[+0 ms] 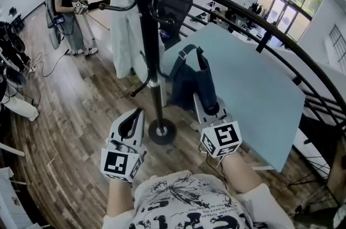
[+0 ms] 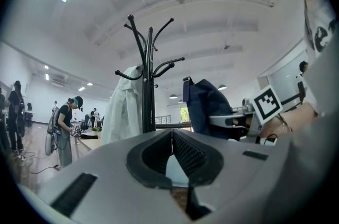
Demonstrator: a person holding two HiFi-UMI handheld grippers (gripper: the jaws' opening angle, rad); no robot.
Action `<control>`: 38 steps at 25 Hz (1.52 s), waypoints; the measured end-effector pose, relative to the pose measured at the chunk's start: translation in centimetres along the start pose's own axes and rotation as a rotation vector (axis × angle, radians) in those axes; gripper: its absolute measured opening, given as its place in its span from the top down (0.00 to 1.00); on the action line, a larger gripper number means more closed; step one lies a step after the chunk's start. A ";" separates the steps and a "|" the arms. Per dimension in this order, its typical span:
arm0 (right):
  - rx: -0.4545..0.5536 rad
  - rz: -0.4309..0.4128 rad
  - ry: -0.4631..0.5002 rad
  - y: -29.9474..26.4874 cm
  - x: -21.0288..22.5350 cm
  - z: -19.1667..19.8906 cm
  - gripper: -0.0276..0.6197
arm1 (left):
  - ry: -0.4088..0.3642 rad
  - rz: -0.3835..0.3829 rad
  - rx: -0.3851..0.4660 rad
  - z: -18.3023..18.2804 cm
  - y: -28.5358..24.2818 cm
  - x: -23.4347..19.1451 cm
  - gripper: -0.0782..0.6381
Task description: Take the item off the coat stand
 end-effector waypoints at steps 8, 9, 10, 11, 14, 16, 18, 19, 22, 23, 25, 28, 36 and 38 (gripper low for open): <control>-0.080 -0.027 -0.004 1.1 0.8 3.5 0.95 | -0.002 -0.028 -0.014 0.0 -0.2 -0.5 0.88; -0.086 -0.026 -0.008 1.2 0.9 3.7 0.95 | -0.001 -0.031 -0.014 0.0 -0.2 -0.6 0.88; -0.089 -0.024 -0.012 1.2 1.0 3.9 0.96 | -0.002 -0.031 -0.015 0.0 -0.3 -0.7 0.88; -0.090 -0.023 -0.013 1.2 1.0 4.0 0.95 | -0.002 -0.031 -0.018 0.0 -0.4 -0.7 0.88; -0.083 -0.029 -0.003 0.9 0.9 3.9 0.95 | -0.005 -0.028 -0.021 0.0 -0.5 -0.8 0.88; -0.075 -0.036 0.003 0.7 0.7 3.7 0.96 | -0.007 -0.026 -0.023 0.0 -0.7 -1.0 0.88; -0.066 -0.047 0.014 0.5 0.4 3.4 0.96 | -0.007 -0.023 -0.026 -0.1 -0.9 -1.1 0.88; -0.058 -0.056 0.025 0.5 0.4 3.1 0.96 | -0.008 -0.021 -0.026 -0.2 -1.0 -1.0 0.88; -0.028 -0.080 0.050 0.4 0.9 1.8 0.96 | -0.013 -0.020 -0.024 -1.0 -1.8 -0.7 0.88; -0.022 -0.084 0.051 0.3 1.1 1.5 0.96 | -0.015 -0.021 -0.024 -1.2 -2.1 -0.6 0.88; -0.013 -0.086 0.047 0.1 0.9 1.4 0.96 | -0.015 -0.023 -0.022 -1.0 -2.1 -0.7 0.88; -0.021 -0.087 0.035 -0.3 -0.3 1.9 0.96 | -0.020 -0.019 -0.024 -0.4 -1.3 -1.3 0.88; -0.027 -0.083 -0.004 -1.0 0.3 2.3 0.96 | -0.053 -0.021 -0.029 -1.1 -1.6 -0.9 0.88; -0.021 -0.089 -0.004 -0.8 0.5 2.3 0.96 | -0.055 -0.024 -0.030 -1.1 -1.7 -0.5 0.88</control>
Point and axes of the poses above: the fingertips, and each gripper's own axes: y backward along the fingers, x to its right, z out of its underside, the point moved 8 cm from there along y, backward along the fingers, and after that the axes turned 14 degrees about z, right-handed, at the moved point
